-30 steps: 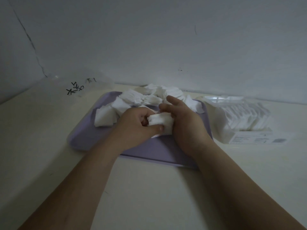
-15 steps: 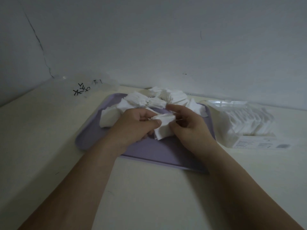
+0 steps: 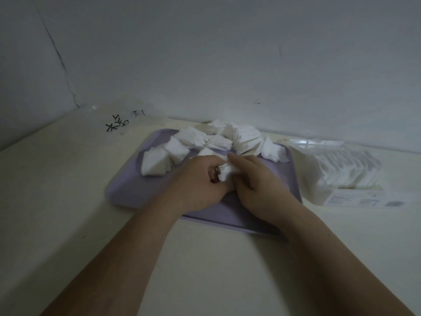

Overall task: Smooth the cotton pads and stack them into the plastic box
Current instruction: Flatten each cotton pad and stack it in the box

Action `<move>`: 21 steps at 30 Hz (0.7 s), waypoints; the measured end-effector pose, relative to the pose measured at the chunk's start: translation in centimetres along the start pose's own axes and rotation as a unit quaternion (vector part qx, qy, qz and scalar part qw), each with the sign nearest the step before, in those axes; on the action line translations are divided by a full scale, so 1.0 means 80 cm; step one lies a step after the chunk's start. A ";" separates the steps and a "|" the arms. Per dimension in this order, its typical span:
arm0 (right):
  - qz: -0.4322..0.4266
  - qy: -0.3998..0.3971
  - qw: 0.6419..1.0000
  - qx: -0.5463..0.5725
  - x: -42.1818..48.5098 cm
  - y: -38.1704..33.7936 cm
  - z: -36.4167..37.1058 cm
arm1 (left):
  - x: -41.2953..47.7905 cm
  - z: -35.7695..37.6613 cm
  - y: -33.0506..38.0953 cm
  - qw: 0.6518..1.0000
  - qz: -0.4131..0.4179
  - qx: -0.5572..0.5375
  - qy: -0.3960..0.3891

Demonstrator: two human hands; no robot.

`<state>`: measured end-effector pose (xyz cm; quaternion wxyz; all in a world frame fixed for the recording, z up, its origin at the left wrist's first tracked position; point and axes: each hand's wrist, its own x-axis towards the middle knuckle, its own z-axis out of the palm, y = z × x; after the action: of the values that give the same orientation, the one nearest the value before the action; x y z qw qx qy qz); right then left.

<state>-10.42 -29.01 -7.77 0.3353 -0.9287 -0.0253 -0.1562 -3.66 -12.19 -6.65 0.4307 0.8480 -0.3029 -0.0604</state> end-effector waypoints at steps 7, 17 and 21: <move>0.143 0.113 0.975 0.125 0.006 0.001 -0.016 | 0.022 -0.010 -0.029 0.976 -0.014 0.170 0.132; 0.212 0.142 0.885 0.390 0.016 0.025 -0.013 | 0.025 -0.009 -0.038 0.991 -0.060 0.052 0.109; 0.206 0.147 0.893 0.371 0.013 0.026 -0.010 | 0.019 -0.010 -0.036 0.995 -0.036 0.080 0.052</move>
<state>-9.36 -31.19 -8.14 0.6800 -0.6876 0.1601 -0.1981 -0.78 -11.21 -8.12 0.3745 0.8920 -0.2529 -0.0076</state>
